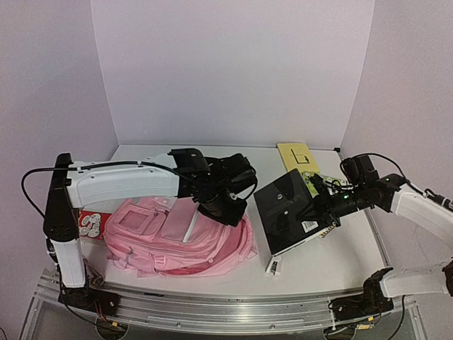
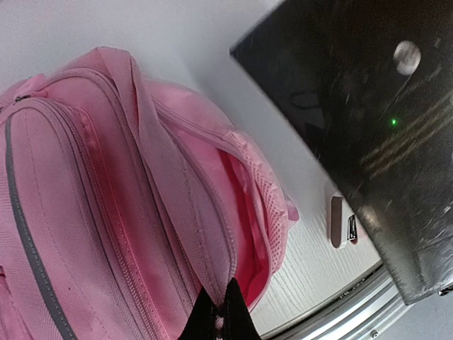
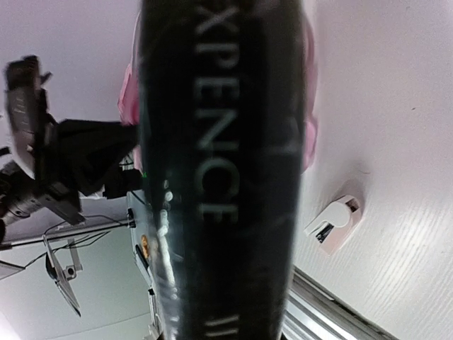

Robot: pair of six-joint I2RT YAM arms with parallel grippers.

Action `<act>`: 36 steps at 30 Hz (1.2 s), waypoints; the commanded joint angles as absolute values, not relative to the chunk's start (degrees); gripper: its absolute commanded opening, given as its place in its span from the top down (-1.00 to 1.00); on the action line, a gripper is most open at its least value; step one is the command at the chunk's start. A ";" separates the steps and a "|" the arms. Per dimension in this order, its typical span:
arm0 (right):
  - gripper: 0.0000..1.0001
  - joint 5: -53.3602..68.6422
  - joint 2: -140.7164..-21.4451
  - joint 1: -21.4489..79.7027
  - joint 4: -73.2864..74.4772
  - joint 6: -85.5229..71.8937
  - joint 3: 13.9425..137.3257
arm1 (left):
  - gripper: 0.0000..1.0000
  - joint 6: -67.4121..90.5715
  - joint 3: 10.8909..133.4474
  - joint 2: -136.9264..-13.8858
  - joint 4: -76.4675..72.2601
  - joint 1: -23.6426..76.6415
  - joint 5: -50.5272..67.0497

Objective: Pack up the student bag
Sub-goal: Place the book in the student bag.

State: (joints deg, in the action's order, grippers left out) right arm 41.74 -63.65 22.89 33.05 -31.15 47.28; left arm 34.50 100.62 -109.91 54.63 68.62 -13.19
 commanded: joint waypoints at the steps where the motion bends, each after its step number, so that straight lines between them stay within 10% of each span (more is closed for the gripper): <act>1: 1.00 51.14 -66.37 28.10 26.00 -32.43 51.91 | 1.00 33.06 107.52 -102.17 56.87 68.29 -24.97; 25: 1.00 49.49 -120.12 46.38 -32.07 -72.04 73.13 | 1.00 27.86 97.67 -92.03 45.76 68.29 -22.28; 36: 0.92 21.30 -110.27 51.67 -25.48 -61.47 59.31 | 1.00 29.59 97.44 -92.73 45.69 68.29 -23.67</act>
State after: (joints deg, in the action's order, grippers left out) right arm 33.06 -116.18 49.08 -31.79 -65.90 62.05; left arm 29.60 96.14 -94.59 51.96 68.16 -21.19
